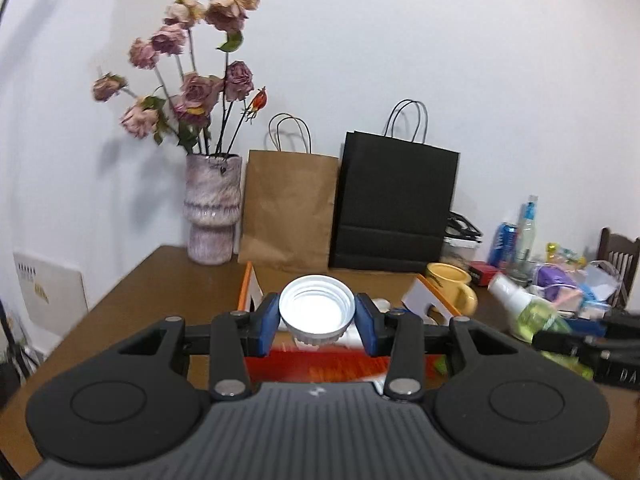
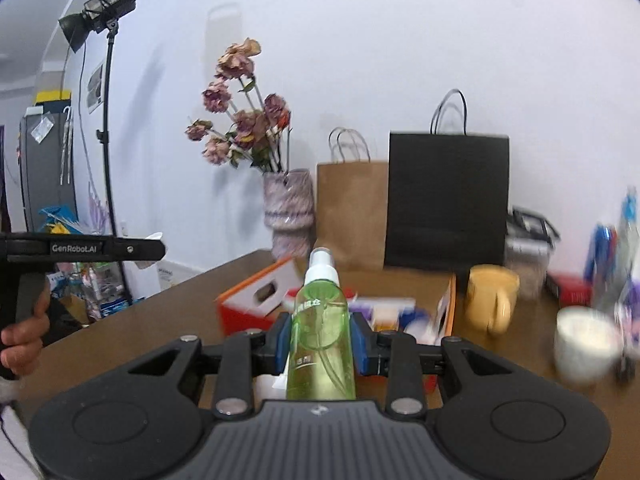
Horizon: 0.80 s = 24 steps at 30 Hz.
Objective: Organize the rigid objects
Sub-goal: 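Carry the white cap with the left gripper while the right carries the green bottle to the box, then open the left gripper over the box while the right releases the green bottle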
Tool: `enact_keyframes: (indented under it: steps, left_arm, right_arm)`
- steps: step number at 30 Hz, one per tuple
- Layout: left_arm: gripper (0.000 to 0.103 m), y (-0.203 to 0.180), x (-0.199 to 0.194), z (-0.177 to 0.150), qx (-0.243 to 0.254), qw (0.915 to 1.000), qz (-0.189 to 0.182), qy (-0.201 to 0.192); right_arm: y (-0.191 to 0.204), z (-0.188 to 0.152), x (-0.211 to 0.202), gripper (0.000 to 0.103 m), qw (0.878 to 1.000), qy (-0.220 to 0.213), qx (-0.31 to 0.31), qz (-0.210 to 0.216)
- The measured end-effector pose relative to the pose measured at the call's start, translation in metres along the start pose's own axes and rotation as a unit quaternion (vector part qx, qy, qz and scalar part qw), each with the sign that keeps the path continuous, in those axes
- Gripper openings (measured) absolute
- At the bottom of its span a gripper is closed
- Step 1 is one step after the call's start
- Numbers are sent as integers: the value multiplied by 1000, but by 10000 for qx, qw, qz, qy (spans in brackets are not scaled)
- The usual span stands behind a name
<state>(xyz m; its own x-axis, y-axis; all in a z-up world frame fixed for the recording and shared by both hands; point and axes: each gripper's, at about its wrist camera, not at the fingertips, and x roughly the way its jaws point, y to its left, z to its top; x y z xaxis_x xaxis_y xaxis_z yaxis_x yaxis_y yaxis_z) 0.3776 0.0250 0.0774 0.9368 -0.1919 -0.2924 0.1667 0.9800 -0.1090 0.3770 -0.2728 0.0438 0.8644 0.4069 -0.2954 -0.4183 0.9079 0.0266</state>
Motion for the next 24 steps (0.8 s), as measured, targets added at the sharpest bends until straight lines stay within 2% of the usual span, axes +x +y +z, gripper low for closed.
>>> enact_keyframes:
  steps: [4, 7, 13, 16, 19, 22, 24]
  left_arm:
    - [41, 8, 67, 19, -11, 9992, -123, 390]
    - [41, 15, 119, 19, -100, 9968, -138, 784]
    - [41, 32, 199, 7, -162, 9897, 99, 1418]
    - [41, 37, 220, -2, -68, 9869, 177, 1599]
    - [41, 41, 232, -11, -17, 9856, 283, 1666]
    - [48, 44, 238, -17, -46, 9848, 305, 1712]
    - [48, 44, 239, -17, -42, 9846, 319, 1719]
  right_arm:
    - [-22, 30, 67, 30, 9984, 380, -288, 287]
    - [-32, 39, 116, 30, 9948, 749, -430, 537]
    - [-52, 26, 201, 30, 9843, 1376, -360, 1049]
    - [-53, 14, 230, 30, 9734, 1655, -395, 1533]
    - [-48, 4, 247, 31, 9665, 1798, -315, 1801]
    - [-46, 1, 256, 30, 9663, 1729, -142, 1904]
    - [-49, 3, 257, 33, 9678, 1638, -51, 1912]
